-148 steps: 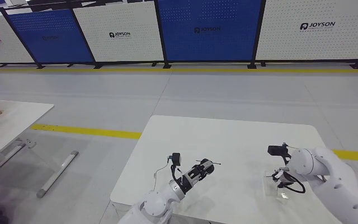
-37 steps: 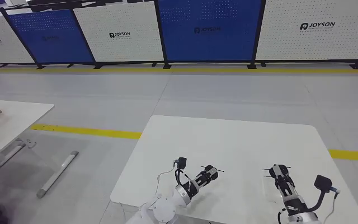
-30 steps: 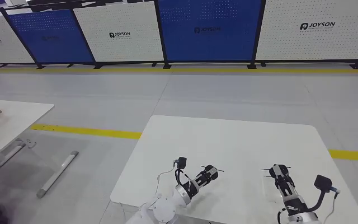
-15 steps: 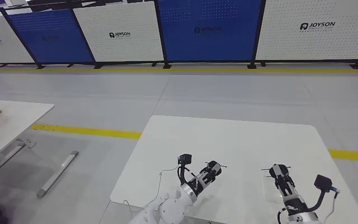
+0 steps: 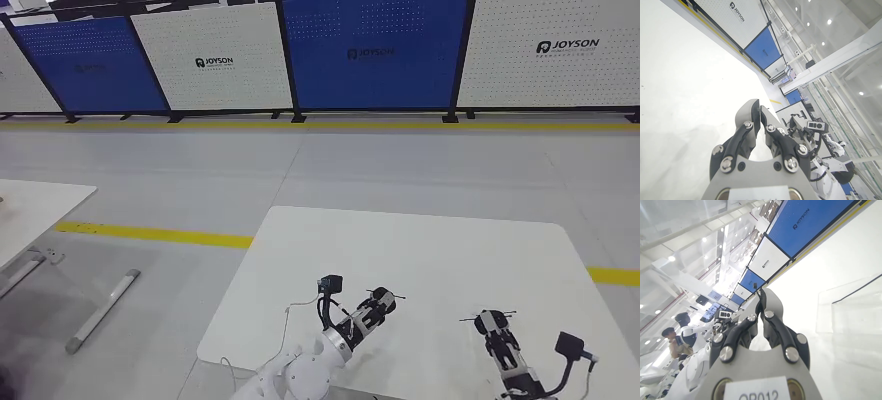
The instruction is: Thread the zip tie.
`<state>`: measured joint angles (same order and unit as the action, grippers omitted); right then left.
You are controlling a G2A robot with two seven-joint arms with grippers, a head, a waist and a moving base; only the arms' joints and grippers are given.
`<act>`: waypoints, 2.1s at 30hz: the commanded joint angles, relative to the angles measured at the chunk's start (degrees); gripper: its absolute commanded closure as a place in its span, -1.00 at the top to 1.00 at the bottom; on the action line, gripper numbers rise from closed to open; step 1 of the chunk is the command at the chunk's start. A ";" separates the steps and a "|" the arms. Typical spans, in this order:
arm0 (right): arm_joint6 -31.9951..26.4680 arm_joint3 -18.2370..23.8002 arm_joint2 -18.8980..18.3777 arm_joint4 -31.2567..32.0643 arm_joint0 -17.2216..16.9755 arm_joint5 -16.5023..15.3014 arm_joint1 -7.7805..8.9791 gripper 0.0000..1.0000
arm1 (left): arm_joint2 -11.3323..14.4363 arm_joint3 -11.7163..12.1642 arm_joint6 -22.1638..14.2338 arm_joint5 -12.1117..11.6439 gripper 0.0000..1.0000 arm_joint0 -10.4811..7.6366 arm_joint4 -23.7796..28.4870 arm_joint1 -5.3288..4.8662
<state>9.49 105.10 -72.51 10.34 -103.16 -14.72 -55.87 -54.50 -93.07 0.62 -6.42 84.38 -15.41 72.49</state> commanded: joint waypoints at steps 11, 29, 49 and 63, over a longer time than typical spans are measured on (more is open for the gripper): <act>-0.01 -0.02 0.00 -0.03 0.05 0.01 0.00 -1.00 | 0.04 -0.08 1.32 0.63 -1.00 -0.17 -0.85 0.09; 4.34 0.43 3.38 5.25 0.26 2.38 -1.15 -1.00 | 2.98 0.40 6.63 5.73 -1.00 -0.97 -6.36 0.92; 4.34 0.43 3.38 5.25 0.26 2.38 -1.15 -1.00 | 1.33 -0.20 -5.69 2.58 -1.00 0.21 -3.52 -0.16; 3.24 0.97 3.30 6.81 0.47 2.19 -1.38 -1.00 | -0.57 -0.79 -7.72 0.99 -1.00 1.20 -2.53 -0.75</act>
<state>13.03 105.74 -69.21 16.32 -102.64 -12.43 -57.19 -55.07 -93.86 -7.09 -5.43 85.58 -17.95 71.74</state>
